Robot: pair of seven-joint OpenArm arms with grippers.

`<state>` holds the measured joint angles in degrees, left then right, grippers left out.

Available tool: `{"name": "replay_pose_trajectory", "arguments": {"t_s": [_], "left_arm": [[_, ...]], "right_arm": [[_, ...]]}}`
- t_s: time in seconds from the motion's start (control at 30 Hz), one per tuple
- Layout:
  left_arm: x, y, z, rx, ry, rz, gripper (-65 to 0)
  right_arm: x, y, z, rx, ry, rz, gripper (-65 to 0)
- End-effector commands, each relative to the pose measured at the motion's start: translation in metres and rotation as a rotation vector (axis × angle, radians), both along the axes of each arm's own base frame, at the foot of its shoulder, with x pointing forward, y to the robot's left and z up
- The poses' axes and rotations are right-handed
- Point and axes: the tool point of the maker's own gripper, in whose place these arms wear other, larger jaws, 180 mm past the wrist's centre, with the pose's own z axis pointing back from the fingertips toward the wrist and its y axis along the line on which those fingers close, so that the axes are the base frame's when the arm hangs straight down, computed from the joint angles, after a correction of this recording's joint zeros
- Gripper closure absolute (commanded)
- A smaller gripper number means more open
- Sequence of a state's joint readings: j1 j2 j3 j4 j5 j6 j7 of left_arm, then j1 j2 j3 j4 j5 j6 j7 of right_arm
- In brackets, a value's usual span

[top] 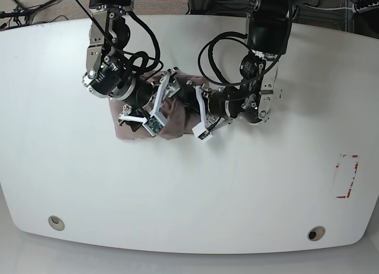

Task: Fold the T-shirt properly
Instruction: 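Fold the strip over into a bundle with both grippers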

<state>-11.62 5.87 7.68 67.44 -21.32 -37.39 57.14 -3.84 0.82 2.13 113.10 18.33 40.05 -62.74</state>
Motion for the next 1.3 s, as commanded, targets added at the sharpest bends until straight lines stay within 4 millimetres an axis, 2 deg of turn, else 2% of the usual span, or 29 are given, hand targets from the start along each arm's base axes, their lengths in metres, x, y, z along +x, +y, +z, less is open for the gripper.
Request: {"name": "replay_pose_trajectory", "arguments": {"t_s": [0.0,0.2,0.33,0.4,0.5,0.6,0.67,0.77,0.93,1.13,1.27], "left_arm": [[-0.015,0.022,-0.024,0.168,0.061,-0.043,-10.8],[-0.015,0.022,-0.023,0.164,0.059,-0.044,-11.0],[-0.007,0.018,-0.013,0.124,0.042,-0.035,-11.8],[-0.002,0.015,-0.006,0.092,0.032,-0.029,-15.3],[0.002,0.011,0.002,0.044,0.030,-0.010,-24.6],[0.012,0.019,0.013,0.002,0.013,0.036,-31.7],[0.022,0.025,0.025,-0.043,-0.014,0.082,-35.4],[0.032,0.031,0.039,-0.088,-0.043,0.120,-36.3],[0.048,0.034,0.066,-0.177,-0.093,0.158,-36.1],[0.063,0.066,0.093,-0.282,-0.138,0.238,-36.0],[0.069,0.094,0.105,-0.329,-0.159,0.285,-36.0]], "right_arm": [[0.001,0.010,0.015,0.038,-0.050,0.023,-45.8],[-0.001,0.002,0.015,0.040,-0.050,-0.005,-45.8],[0.002,-0.021,0.014,0.065,-0.066,-0.091,-45.8],[0.003,-0.030,0.016,0.088,-0.077,-0.127,-45.8],[0.003,-0.048,0.019,0.138,-0.087,-0.190,-45.8],[0.004,-0.067,0.023,0.177,-0.091,-0.248,-45.8],[0.001,-0.081,0.023,0.190,-0.083,-0.282,-45.8],[-0.002,-0.089,0.026,0.212,-0.076,-0.289,-45.8],[-0.008,-0.089,0.027,0.246,-0.054,-0.265,-45.8],[-0.016,-0.079,0.027,0.298,-0.033,-0.242,-45.8],[-0.019,-0.061,0.024,0.300,-0.015,-0.186,-45.8]]}}
